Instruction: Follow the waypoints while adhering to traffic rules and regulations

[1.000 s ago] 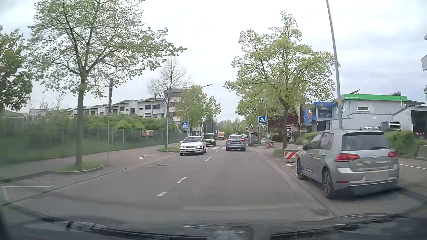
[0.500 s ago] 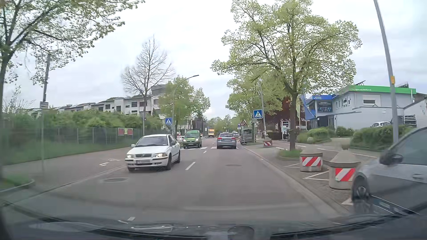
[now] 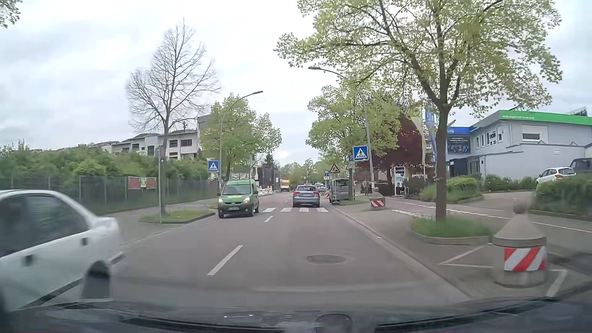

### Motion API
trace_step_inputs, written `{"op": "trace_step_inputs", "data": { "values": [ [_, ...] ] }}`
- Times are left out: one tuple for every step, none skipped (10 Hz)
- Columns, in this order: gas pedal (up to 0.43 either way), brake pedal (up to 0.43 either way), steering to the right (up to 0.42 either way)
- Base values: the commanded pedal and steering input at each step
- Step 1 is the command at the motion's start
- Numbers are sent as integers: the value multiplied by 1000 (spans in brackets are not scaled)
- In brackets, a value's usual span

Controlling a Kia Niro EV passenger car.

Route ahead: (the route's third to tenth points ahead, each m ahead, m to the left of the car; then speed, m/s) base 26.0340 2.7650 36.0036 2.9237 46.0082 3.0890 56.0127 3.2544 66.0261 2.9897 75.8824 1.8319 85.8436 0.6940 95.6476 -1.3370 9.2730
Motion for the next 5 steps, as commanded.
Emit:
{"op": "trace_step_inputs", "data": {
  "values": [
    [67,0,5],
    [67,0,3],
    [67,0,2],
    [67,0,1],
    [67,0,-1]
  ]
}}
